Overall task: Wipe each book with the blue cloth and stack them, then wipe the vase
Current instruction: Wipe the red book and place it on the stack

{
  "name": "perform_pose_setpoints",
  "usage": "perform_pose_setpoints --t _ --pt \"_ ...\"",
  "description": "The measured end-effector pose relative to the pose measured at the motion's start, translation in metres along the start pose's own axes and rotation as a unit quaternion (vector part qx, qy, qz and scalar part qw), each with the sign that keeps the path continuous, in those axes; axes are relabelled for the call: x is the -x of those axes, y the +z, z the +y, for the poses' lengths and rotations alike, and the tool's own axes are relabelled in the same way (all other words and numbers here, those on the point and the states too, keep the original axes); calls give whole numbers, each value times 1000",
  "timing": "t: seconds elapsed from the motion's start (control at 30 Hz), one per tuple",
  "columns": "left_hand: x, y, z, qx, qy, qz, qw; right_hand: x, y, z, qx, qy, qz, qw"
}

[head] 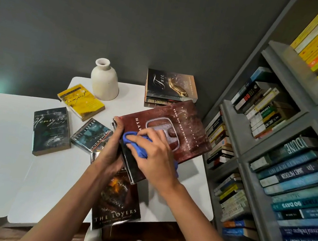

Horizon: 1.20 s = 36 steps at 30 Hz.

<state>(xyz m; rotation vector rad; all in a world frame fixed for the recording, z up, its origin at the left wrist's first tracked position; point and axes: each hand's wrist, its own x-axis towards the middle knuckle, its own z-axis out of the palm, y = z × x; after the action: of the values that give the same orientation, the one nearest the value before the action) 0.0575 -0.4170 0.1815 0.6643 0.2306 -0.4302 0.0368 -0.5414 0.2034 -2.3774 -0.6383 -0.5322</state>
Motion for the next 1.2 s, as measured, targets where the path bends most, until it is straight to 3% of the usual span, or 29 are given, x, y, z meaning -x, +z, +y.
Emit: perform_pose_setpoints --t 0.23,0.4,0.5,0.57,0.67,0.77,0.93,1.0,1.2 --pt "-4 -2 3 -21 27 32 999 30 -14 14 1 -78 -41 996" --pt "-5 -11 8 -13 71 19 997 14 -45 76 90 88 106 986" --pt "-7 -10 7 -6 74 12 997 4 -42 72 122 152 150 969" --pt "-7 -4 6 -14 76 23 997 5 -24 42 115 111 132 978" --pt "-8 -1 5 -3 71 23 997 21 -1 2 76 -17 51 996" --pt "-6 0 4 3 74 22 997 23 -6 10 71 -49 47 995" --pt "-6 -7 4 28 78 53 995 -5 -43 74 120 127 215 961" --pt "-5 -10 1 42 75 70 994 -17 -55 88 117 171 244 947" --pt "-10 -7 4 42 75 59 995 -1 -16 25 116 81 134 981"
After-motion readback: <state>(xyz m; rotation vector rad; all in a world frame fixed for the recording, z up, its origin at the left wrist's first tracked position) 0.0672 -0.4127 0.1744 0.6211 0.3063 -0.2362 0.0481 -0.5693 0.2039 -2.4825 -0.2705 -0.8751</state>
